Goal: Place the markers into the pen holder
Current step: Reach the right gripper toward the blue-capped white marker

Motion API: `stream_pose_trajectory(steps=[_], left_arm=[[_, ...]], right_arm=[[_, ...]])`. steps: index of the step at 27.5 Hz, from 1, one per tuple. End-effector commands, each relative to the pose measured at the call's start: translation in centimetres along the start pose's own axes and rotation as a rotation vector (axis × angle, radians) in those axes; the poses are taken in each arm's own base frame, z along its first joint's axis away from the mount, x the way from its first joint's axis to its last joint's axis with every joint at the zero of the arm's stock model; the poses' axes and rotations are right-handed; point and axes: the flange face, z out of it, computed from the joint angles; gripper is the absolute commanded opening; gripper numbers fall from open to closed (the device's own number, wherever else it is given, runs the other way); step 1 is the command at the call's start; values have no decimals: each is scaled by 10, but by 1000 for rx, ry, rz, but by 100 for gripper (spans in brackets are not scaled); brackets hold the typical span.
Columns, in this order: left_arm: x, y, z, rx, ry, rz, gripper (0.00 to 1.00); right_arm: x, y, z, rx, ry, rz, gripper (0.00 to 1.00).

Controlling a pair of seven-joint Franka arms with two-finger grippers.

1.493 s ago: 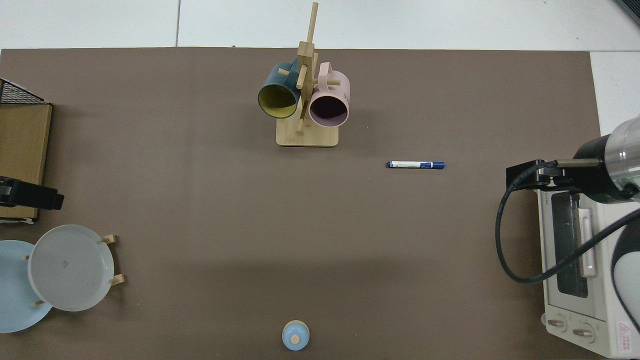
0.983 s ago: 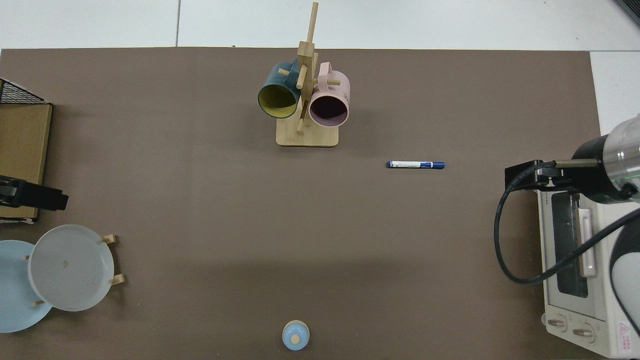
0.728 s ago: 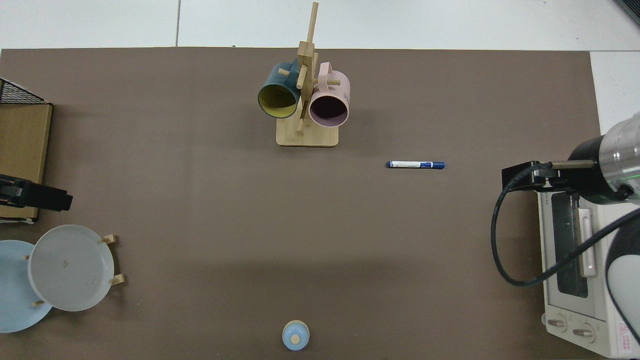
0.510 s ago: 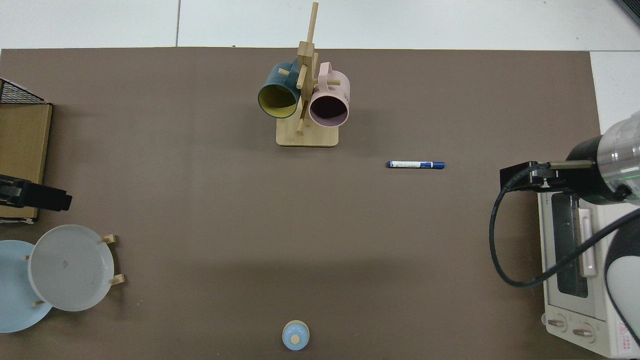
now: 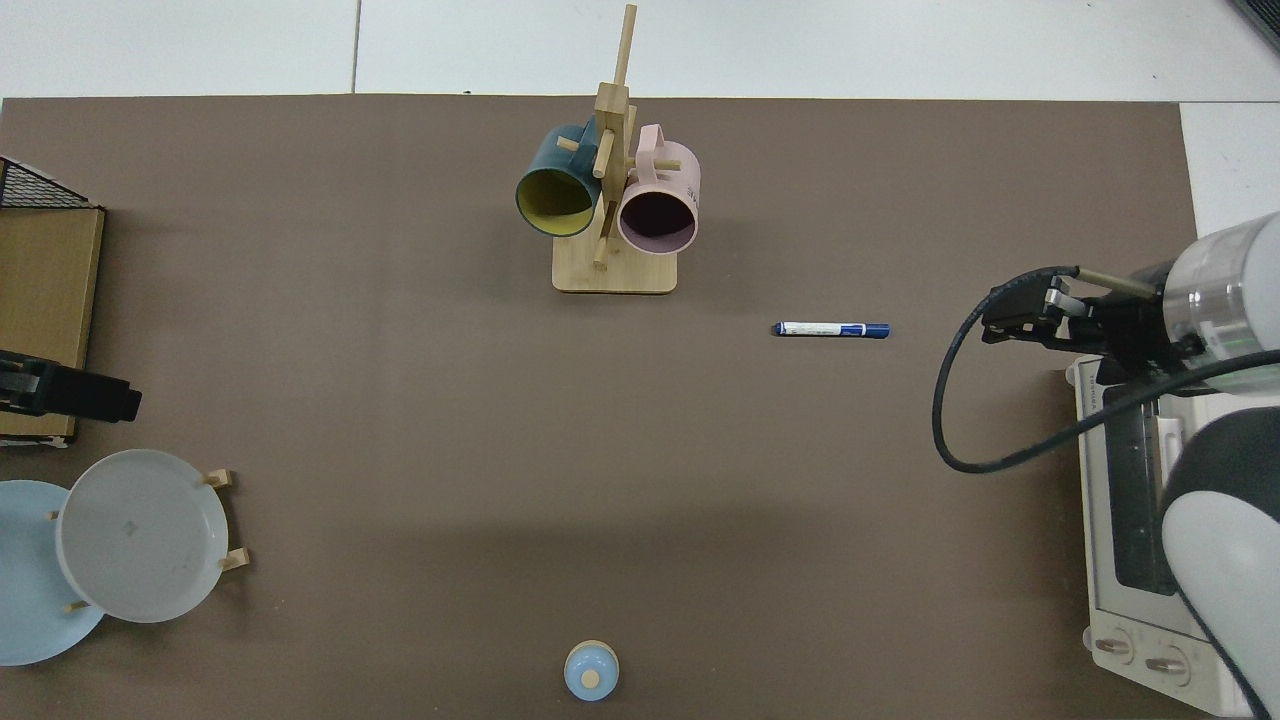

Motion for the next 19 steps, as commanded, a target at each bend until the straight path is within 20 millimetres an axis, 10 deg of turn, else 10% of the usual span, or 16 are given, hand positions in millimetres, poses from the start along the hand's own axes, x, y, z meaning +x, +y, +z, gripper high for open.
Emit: stream_pose_trajectory(steps=[1, 11, 19], left_arm=[[-5, 0, -4, -3, -6, -12, 100], [-6, 0, -5, -3, -4, -15, 100], [-12, -4, -4, -8, -20, -25, 100]], right_arm=[[7, -2, 29, 29, -17, 340, 100], [15, -14, 88, 26, -51, 767, 100], [28, 3, 175, 47, -31, 982, 100]])
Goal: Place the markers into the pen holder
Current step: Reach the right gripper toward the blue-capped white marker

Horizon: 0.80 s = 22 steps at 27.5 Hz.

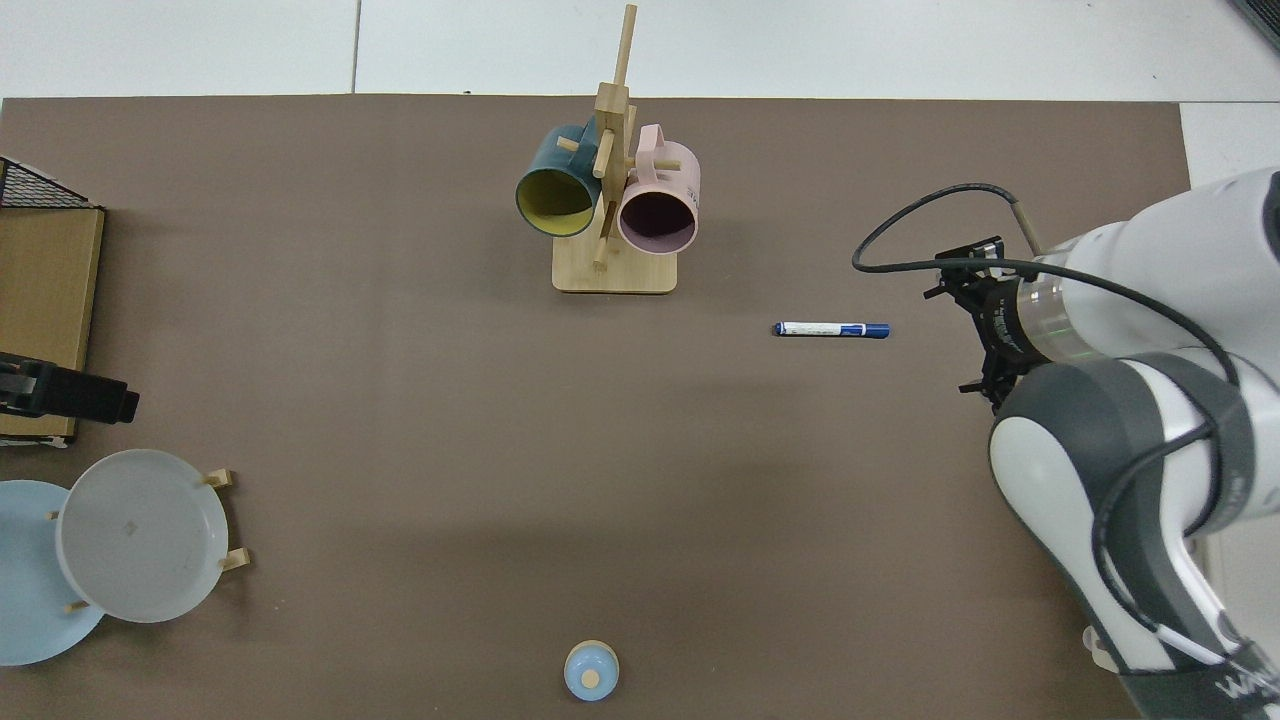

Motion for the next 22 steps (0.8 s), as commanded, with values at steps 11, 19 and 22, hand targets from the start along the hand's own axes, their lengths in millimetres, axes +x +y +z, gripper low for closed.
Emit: stream_pose_trajectory(steps=[11, 19, 22], left_arm=[[-15, -2, -2, -13, -48, -19, 100], [-18, -12, -2, -15, -47, -33, 100], [-21, -17, -4, -16, -46, -43, 100]], right_arm=[[9, -9, 104, -30, -15, 191, 100], [-7, -23, 151, -19, -23, 260, 100], [-6, -28, 172, -5, -25, 280, 100]])
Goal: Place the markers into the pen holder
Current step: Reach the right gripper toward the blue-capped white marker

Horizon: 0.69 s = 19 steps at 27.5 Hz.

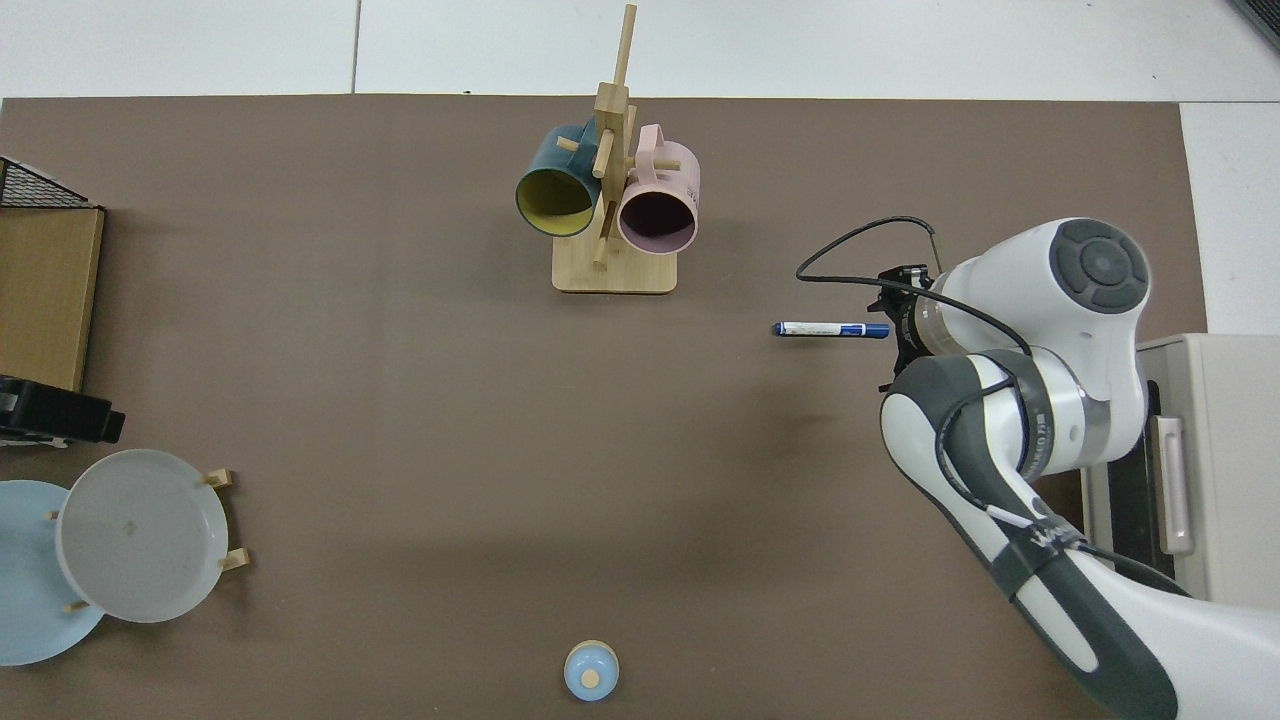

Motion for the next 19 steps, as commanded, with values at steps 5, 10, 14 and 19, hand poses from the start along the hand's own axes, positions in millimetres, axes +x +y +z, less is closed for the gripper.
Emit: stream_pose_trajectory(steps=[5, 10, 14, 19], left_arm=[[-13, -12, -4, -7, -5, -28, 100], [-13, -15, -4, -7, -4, -31, 100], [-14, -16, -4, -7, -4, -33, 100], [-14, -15, -4, -8, -6, -33, 100]], right_arm=[[1, -15, 61, 41, -15, 56, 99], [5, -23, 63, 57, -17, 56, 99], [3, -23, 62, 58, -17, 52, 99], [4, -24, 62, 61, -17, 54, 95]])
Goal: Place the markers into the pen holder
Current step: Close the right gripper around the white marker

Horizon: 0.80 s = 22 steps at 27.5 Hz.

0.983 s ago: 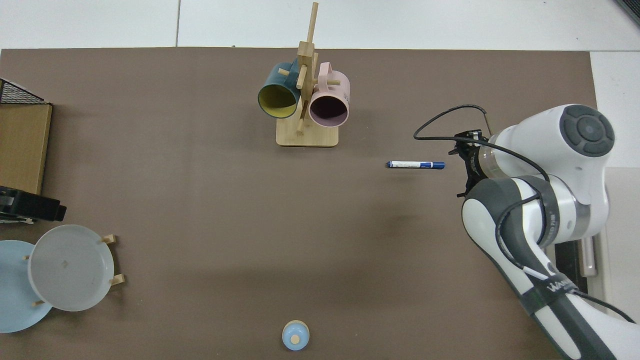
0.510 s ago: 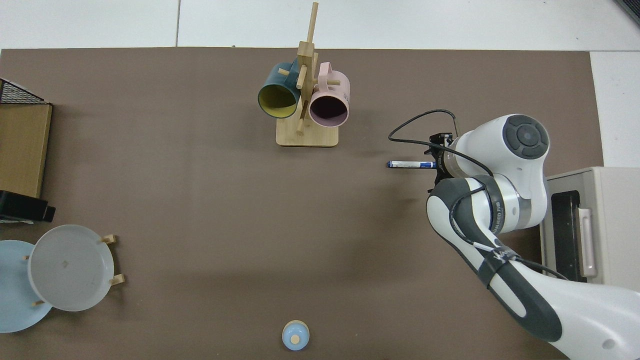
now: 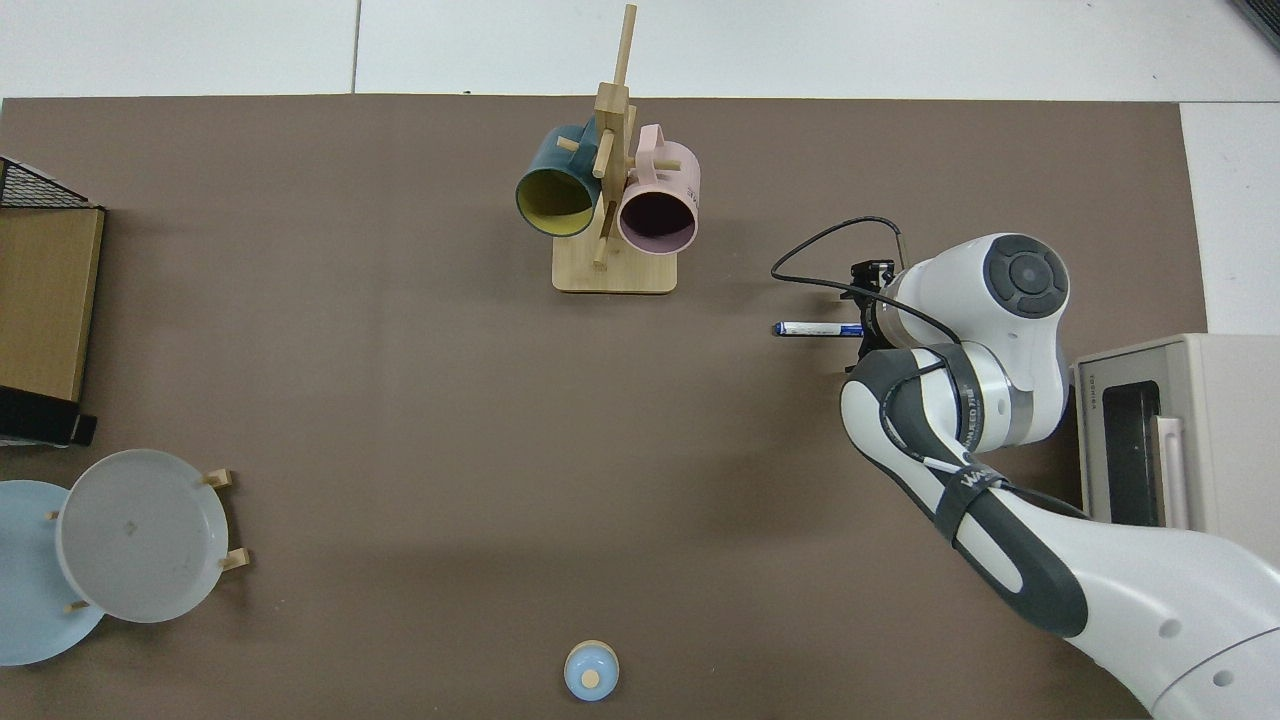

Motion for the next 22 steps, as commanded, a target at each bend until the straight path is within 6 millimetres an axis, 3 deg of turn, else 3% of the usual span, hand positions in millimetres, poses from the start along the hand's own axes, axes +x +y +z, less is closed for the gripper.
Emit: stream_pose_trajectory(steps=[1, 9, 17, 22], left_arm=[[-7, -1, -1, -5, -9, -4, 100], [-8, -1, -1, -5, -12, -4, 100], [-8, -1, 0, -6, -15, -7, 100], [-8, -1, 0, -6, -15, -9, 100]], right_arm=[[2, -4, -2, 13, -7, 10, 95], [7, -4, 4, 11, -6, -11, 91], [5, -4, 4, 11, -7, -13, 80], [6, -4, 4, 11, -7, -11, 60]])
